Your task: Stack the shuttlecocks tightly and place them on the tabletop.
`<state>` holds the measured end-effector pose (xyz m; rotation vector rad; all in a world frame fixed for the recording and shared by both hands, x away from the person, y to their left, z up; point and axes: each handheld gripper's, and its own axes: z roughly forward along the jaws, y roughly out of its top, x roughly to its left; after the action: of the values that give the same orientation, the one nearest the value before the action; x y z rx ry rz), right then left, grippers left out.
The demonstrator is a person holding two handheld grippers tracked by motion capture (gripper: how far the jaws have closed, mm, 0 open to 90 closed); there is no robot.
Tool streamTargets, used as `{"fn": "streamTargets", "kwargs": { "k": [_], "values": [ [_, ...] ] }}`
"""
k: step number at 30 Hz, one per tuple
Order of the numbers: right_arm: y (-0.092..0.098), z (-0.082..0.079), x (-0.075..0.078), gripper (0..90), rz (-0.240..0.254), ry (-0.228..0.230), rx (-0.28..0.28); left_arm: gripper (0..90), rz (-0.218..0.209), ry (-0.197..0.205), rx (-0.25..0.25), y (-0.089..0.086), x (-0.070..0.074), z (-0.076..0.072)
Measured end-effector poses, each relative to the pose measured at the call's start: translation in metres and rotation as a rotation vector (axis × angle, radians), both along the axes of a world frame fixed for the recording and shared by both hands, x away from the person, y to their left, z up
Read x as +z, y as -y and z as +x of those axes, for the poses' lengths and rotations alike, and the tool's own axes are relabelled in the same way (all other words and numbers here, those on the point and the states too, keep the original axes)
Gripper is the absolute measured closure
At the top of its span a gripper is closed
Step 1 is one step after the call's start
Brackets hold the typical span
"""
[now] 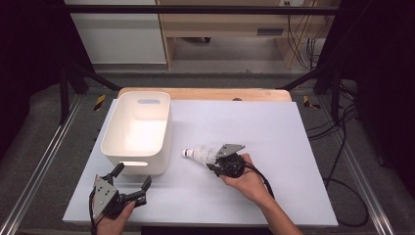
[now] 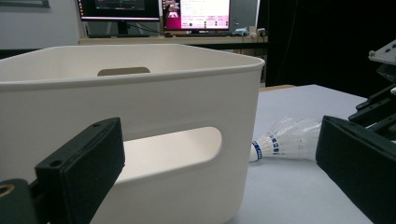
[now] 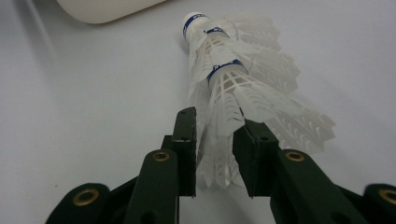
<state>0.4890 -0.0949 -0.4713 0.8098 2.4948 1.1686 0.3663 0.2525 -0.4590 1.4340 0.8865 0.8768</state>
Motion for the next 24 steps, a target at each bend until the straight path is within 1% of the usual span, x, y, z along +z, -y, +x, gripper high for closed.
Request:
{"fn": "streamTargets", "kwargs": {
  "k": [6, 16, 20, 21, 24],
  "values": [
    [0.0031, -0.0022, -0.0009, 67.3, -0.004, -0.005, -0.002, 1.4, 0.0, 0.0, 0.0, 0.0002, 0.0, 0.0],
    [0.0032, -0.0034, 0.0, 56.1, -0.017, -0.013, -0.017, 1.4, 0.001, 0.0, 0.0, 0.0, 0.0, 0.0],
    [0.003, -0.0041, 0.0001, 52.2, -0.024, -0.026, -0.019, 1.4, 0.001, 0.0, 0.0, 0.0001, -0.0001, 0.0],
    [0.003, -0.0046, 0.0003, 50.1, -0.026, -0.024, -0.022, 1.5, 0.001, 0.0, 0.0, 0.0001, -0.0001, 0.0],
    [0.0037, -0.0055, 0.0013, 47.8, -0.029, -0.021, -0.028, 1.5, 0.001, 0.0, 0.0, 0.0, -0.0001, 0.0001]
  ]
}}
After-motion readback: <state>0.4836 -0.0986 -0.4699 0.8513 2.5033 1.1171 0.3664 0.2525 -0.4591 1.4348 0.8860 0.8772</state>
